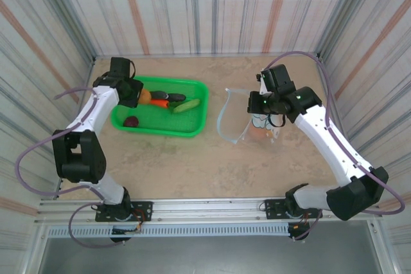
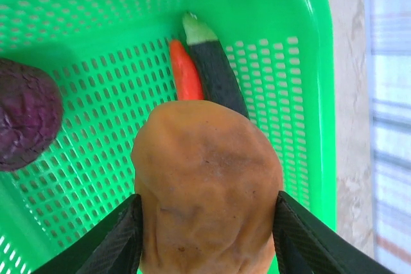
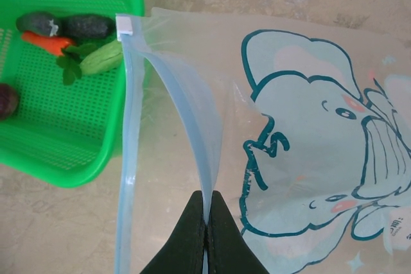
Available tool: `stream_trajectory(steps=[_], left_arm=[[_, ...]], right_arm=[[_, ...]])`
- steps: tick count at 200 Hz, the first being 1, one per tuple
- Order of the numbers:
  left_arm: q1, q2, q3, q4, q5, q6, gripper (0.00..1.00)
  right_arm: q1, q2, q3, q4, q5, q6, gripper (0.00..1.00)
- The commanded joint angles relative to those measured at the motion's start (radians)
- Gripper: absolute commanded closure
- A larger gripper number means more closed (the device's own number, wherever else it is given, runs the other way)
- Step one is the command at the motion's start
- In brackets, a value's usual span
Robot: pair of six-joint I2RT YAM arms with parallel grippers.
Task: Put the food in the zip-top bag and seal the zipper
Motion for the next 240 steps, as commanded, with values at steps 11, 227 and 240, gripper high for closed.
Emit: stream_trajectory(steps=[11, 227, 240], left_arm=[[-0.070, -0.055, 0.019, -0.019, 0.160, 0.170, 0.46], [-0.695, 0.135, 0.240, 0.244, 0.405, 0.353, 0.47], [-0.716, 0.168, 0.274, 0.243, 0.416, 0.365, 0.40]], right_arm=[[-0.005, 0.017, 0.023, 0.019, -0.049, 0.018, 1.00], [-0.028, -0.011, 0.033, 0.071, -0.195, 0.117, 1.00], [-0.029, -0.013, 0.030, 0.080, -0.202, 0.123, 1.00]])
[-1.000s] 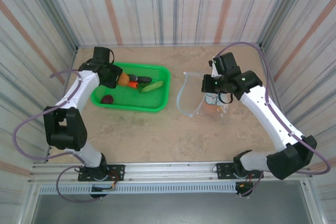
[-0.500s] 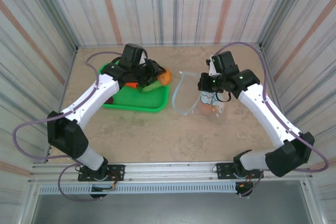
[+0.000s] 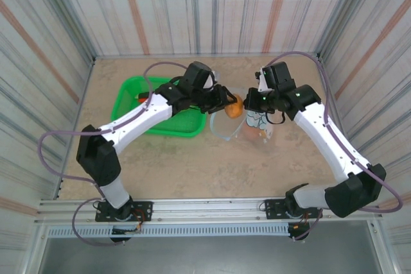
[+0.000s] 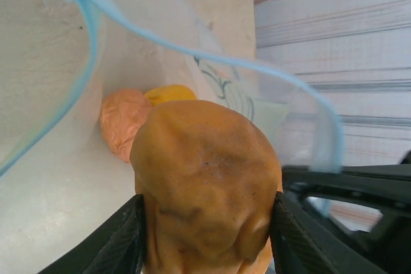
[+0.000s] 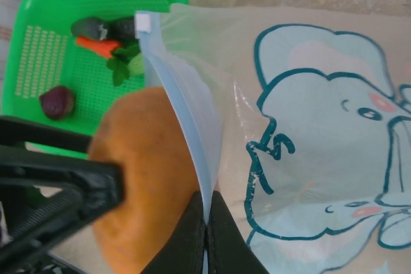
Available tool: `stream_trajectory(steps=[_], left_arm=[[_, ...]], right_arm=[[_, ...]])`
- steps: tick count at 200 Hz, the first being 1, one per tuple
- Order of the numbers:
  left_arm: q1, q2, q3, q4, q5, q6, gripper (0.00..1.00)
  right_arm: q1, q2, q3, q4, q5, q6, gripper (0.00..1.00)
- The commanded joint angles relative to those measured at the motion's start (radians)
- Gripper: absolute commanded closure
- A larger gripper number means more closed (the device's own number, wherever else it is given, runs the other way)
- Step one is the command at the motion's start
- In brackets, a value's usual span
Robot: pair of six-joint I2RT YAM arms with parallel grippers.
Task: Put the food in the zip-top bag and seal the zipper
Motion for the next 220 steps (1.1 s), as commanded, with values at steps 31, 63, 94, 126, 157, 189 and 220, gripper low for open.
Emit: stream_trajectory(steps=[31, 63, 94, 126, 157, 189, 220], left_arm=[[-0.046, 0.078, 0.117, -0.010, 0.034, 0.054, 0.16], [-0.039, 0.033, 0.096, -0.005, 0.028, 0.068, 0.15], [-0.018, -0.029, 0.085, -0.020, 0.039, 0.123, 0.19], [0.032, -0.140, 0.028, -0.033, 0.036, 0.149, 0.21], [0.124, -0.250, -0.060, -0.033, 0.043, 0.129, 0.21], [0.186, -0.313, -0.033, -0.185, -0.049, 0.218, 0.21], [0.270, -0.313, 0.021, -0.483, -0.280, 0.283, 0.18]], right_arm=[[-0.006, -0.034, 0.018, 0.022, -0.052, 0.034, 1.00], [-0.014, -0.048, 0.000, 0.024, -0.048, 0.030, 1.00], [-0.014, -0.054, -0.011, 0.014, -0.022, 0.015, 1.00], [-0.014, -0.061, -0.025, 0.006, 0.013, -0.004, 1.00], [-0.014, -0.059, -0.039, 0.013, 0.028, -0.011, 1.00], [-0.015, -0.050, -0.052, 0.024, 0.029, -0.019, 1.00], [-0.015, -0.040, -0.052, 0.006, 0.048, -0.041, 1.00]])
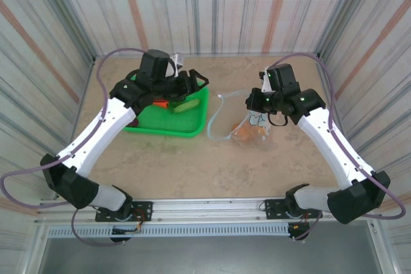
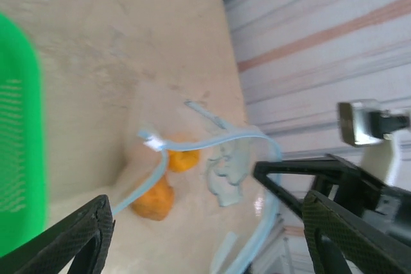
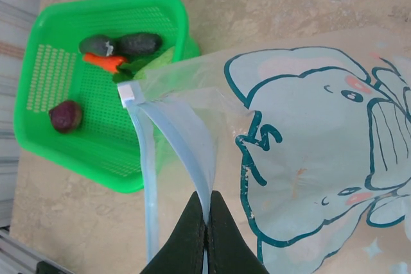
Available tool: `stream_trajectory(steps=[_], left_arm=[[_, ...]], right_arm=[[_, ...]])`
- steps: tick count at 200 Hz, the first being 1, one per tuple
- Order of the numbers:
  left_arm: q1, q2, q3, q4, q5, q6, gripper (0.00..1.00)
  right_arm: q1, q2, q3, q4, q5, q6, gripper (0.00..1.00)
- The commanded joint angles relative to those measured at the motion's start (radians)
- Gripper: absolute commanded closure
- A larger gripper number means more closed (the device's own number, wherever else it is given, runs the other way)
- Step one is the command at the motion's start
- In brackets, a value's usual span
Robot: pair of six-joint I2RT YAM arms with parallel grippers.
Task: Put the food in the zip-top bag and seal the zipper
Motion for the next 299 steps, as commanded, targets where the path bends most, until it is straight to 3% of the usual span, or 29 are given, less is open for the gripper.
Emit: stream_trajectory(steps=[1, 52, 65, 108, 216, 250, 299], left_arm=[[0.071, -0.009, 0.039, -0.274, -0.180, 0.087, 0.18], [0.281, 0.040, -0.083, -0.423, -0.415, 0.340, 0.19], [0.298, 0.053, -0.131, -0.414, -0.489, 0.347, 0.19], [0.349, 0.170, -0.164, -0.406, -0.583, 0.332, 0.17], [0.444, 0.389, -0.173, -0.372, -0.603, 0.269, 0.23], [0.444, 0.467, -0.161, -0.353, -0.653, 0.242, 0.29], [0.444, 0.474, -0.165, -0.334, -0.625, 0.233, 0.44]], right_arm=[[-0.004, 0.006, -0.010, -0.021, 0.029, -0.043, 1.00], [-0.005, 0.014, -0.028, -0.025, 0.044, -0.069, 1.00], [-0.004, 0.019, -0.031, -0.025, 0.043, -0.074, 1.00], [-0.006, 0.023, -0.045, -0.005, 0.038, -0.079, 1.00], [-0.006, 0.001, -0.059, 0.033, -0.005, -0.084, 1.00], [-0.007, -0.009, -0.054, 0.032, -0.006, -0.085, 1.00], [-0.008, -0.023, -0.055, 0.027, -0.002, -0.087, 1.00]])
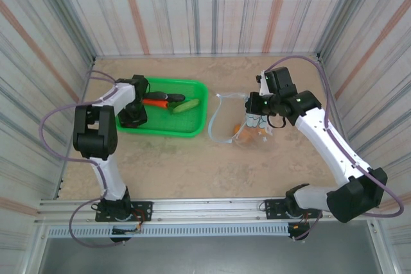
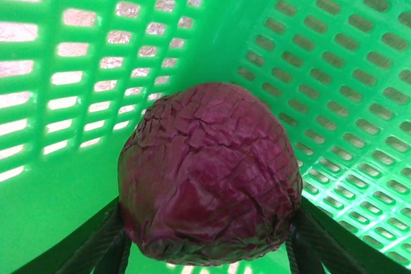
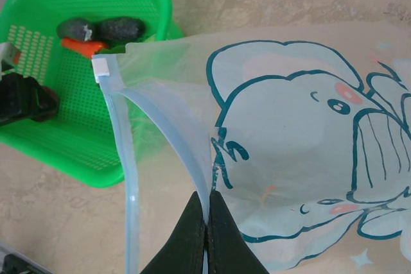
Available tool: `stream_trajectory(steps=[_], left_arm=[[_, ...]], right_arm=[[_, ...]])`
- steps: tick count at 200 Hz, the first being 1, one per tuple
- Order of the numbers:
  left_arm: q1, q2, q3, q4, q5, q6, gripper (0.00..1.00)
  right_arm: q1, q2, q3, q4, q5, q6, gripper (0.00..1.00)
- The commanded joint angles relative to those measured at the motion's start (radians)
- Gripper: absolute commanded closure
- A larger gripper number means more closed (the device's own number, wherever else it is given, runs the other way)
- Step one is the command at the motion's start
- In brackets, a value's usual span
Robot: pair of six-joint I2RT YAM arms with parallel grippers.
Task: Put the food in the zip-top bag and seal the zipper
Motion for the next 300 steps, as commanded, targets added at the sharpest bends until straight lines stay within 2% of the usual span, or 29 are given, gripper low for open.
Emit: stream_trajectory(steps=[1, 19, 88, 122, 158, 185, 237, 272, 300], left_arm=[[0.010, -0.009, 0.000, 0.002, -0.004, -0.025, 0.44], [0.010, -0.044, -0.003, 0.002, -0.014, -0.021, 0.49], [-0.002, -0.182, 0.000, -0.012, 0.036, -0.023, 0.54], [-0.045, -0.296, 0.011, -0.019, 0.136, 0.008, 0.54], [-0.170, -0.449, 0.055, 0.043, 0.309, 0.102, 0.53], [-0.264, -0.518, 0.101, 0.098, 0.456, 0.120, 0.54], [-0.446, -0.542, 0.076, 0.393, 0.889, 0.069, 0.50], [-0.597, -0.444, 0.102, 0.455, 0.885, 0.092, 0.51], [-0.619, -0.353, 0.094, 0.482, 0.819, 0.073, 0.52]], right_arm=[[-0.008, -0.032, -0.002, -0.005, -0.004, -0.021, 1.00], [-0.007, -0.036, 0.000, -0.006, 0.000, -0.021, 1.00], [-0.008, -0.031, 0.010, -0.012, 0.005, -0.019, 1.00], [-0.009, -0.034, 0.027, -0.029, 0.012, -0.019, 1.00], [-0.010, -0.029, 0.038, -0.030, -0.005, -0.014, 1.00], [-0.015, -0.024, 0.042, -0.028, -0.016, -0.002, 1.00], [-0.020, -0.011, 0.073, -0.023, -0.055, 0.033, 1.00], [-0.019, -0.013, 0.084, -0.012, -0.086, 0.059, 1.00], [-0.019, -0.024, 0.083, -0.009, -0.096, 0.074, 1.00]])
